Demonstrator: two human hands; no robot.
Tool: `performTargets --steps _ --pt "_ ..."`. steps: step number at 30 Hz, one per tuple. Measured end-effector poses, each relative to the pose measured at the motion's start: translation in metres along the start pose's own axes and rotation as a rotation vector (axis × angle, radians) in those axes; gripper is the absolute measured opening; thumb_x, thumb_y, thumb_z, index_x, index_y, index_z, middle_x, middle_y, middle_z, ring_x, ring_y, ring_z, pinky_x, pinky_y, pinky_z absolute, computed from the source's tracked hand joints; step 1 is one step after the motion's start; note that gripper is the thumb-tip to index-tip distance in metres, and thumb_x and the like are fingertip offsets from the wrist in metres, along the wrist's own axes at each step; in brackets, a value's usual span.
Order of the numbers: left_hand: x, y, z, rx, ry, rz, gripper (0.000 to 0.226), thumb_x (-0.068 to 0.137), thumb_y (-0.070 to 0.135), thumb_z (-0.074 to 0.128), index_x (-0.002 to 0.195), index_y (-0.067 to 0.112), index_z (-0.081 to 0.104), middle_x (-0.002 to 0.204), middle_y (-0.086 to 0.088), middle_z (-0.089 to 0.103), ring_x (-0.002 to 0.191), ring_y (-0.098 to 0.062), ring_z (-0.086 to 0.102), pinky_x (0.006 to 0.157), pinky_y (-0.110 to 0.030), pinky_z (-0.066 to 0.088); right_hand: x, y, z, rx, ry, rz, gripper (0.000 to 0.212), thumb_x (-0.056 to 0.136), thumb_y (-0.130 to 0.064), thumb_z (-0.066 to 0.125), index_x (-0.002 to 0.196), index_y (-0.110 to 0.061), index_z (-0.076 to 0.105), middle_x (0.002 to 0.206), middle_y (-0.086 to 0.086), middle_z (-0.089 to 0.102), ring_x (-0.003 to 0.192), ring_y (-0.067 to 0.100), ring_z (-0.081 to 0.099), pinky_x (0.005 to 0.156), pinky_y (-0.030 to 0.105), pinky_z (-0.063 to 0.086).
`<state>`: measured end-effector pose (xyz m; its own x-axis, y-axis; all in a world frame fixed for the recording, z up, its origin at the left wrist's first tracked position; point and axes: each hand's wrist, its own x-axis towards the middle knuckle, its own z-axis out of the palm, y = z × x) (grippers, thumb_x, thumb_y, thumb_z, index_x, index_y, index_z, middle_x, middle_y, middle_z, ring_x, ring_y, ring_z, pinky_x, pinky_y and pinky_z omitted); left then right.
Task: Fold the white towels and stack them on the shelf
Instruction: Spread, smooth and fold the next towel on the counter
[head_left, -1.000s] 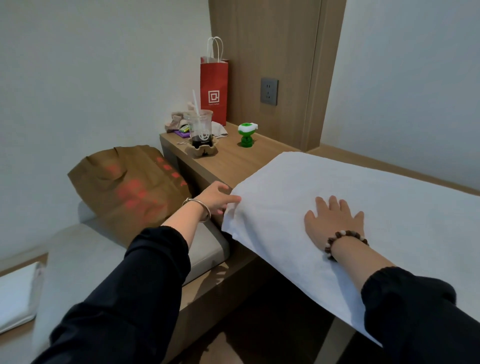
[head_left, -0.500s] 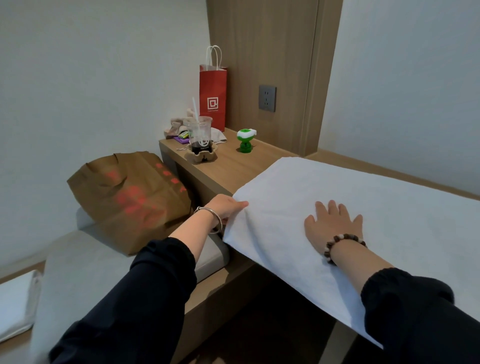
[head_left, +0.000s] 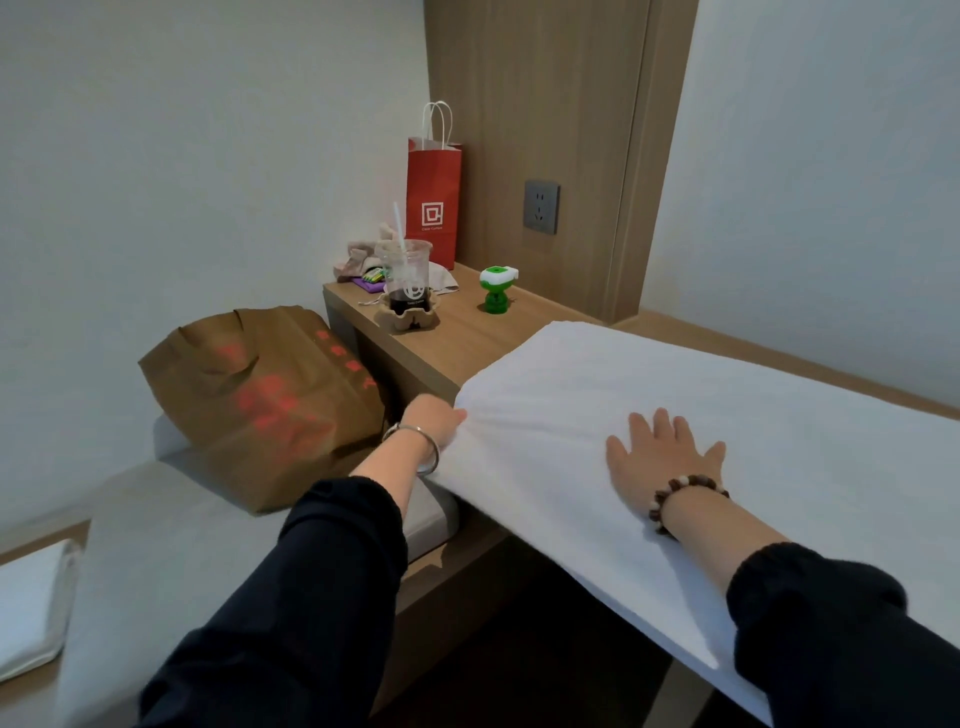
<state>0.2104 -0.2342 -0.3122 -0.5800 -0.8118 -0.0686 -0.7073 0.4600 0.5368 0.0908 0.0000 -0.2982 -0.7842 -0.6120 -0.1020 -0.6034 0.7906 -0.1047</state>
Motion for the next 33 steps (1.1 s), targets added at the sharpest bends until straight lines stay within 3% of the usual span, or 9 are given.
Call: performTargets --steps 5,7,9,13,18,23,26,31,33 --pt "0.002 -0.013 0.037 -0.514 -0.026 -0.094 0.036 0.098 0.028 0.047 0.066 0.012 0.051 0.063 -0.003 0.044 0.063 -0.017 0.043 0.063 -0.027 0.036 0.0 0.0 0.004 0.013 0.004 -0.008 0.061 0.098 -0.05 0.009 0.153 -0.024 0.004 0.161 0.002 -0.009 0.147 0.023 -0.006 0.116 0.056 0.0" --pt "-0.001 -0.011 0.033 -0.748 -0.091 -0.134 0.027 0.096 0.032 0.052 0.082 0.011 0.06 0.078 -0.004 0.057 0.073 -0.018 0.053 0.067 -0.026 0.043 0.001 0.001 0.005 0.013 0.011 -0.011 0.062 0.098 -0.051 0.01 0.153 -0.024 0.005 0.161 0.002 -0.007 0.147 0.023 -0.005 0.116 0.055 0.001" --pt "0.0 -0.014 0.028 -0.858 -0.211 -0.209 0.036 0.091 0.044 0.057 0.106 0.012 0.062 0.104 -0.004 0.064 0.094 -0.022 0.06 0.088 -0.038 0.05 0.002 0.002 0.006 0.013 0.019 -0.015 0.062 0.098 -0.051 0.01 0.153 -0.023 0.005 0.161 0.002 -0.006 0.147 0.023 -0.004 0.116 0.055 0.001" --pt "0.003 -0.02 0.002 -0.655 -0.399 -0.281 0.055 0.075 0.058 0.069 0.111 0.017 0.06 0.105 -0.003 0.065 0.097 -0.024 0.061 0.082 -0.037 0.049 0.006 0.003 0.011 0.016 0.031 -0.006 0.063 0.097 -0.051 0.01 0.153 -0.023 0.006 0.161 0.003 -0.005 0.147 0.024 -0.003 0.116 0.054 0.001" --pt "-0.013 0.024 -0.049 -0.694 -0.512 -0.201 0.039 0.084 0.031 0.068 0.117 0.012 0.059 0.086 -0.007 0.074 0.078 -0.023 0.071 0.062 -0.03 0.054 0.013 0.005 0.007 0.06 0.006 -0.031 0.062 0.097 -0.05 0.018 0.152 -0.022 0.013 0.161 0.003 0.002 0.147 0.024 0.002 0.116 0.052 0.005" --pt "-0.056 0.124 -0.072 -0.46 -0.449 0.038 0.041 0.082 0.023 0.066 0.119 0.01 0.054 0.095 -0.011 0.069 0.082 -0.026 0.067 0.063 -0.032 0.053 0.001 0.053 -0.039 0.724 -0.037 0.019 0.05 0.105 -0.028 0.028 0.149 -0.007 0.02 0.158 0.01 0.016 0.144 0.023 0.018 0.112 0.028 0.016" --pt "-0.097 0.192 -0.068 -0.399 -0.348 0.17 0.024 0.081 0.023 0.066 0.096 0.01 0.052 0.083 -0.013 0.063 0.065 -0.025 0.065 0.051 -0.031 0.053 -0.02 0.114 -0.069 1.245 0.048 0.21 0.04 0.104 -0.024 0.037 0.139 -0.007 0.039 0.143 0.012 0.04 0.123 0.025 0.044 0.083 0.034 0.044" --pt "-0.177 0.304 -0.036 -0.248 -0.321 0.561 0.014 0.083 0.023 0.061 0.072 0.016 0.056 0.075 -0.002 0.061 0.063 -0.017 0.06 0.058 -0.021 0.045 -0.08 0.238 -0.11 1.382 0.243 0.409 0.038 0.103 -0.028 0.033 0.134 -0.01 0.044 0.126 0.01 0.055 0.121 0.029 0.051 0.1 0.045 0.035" --pt "-0.214 0.342 -0.012 -0.215 -0.291 0.698 0.014 0.082 0.023 0.062 0.07 0.016 0.058 0.072 0.001 0.058 0.06 -0.013 0.055 0.049 -0.017 0.042 -0.111 0.288 -0.122 1.411 0.355 0.485 0.034 0.103 -0.031 0.029 0.122 -0.011 0.049 0.115 0.011 0.058 0.114 0.029 0.052 0.098 0.046 0.035"
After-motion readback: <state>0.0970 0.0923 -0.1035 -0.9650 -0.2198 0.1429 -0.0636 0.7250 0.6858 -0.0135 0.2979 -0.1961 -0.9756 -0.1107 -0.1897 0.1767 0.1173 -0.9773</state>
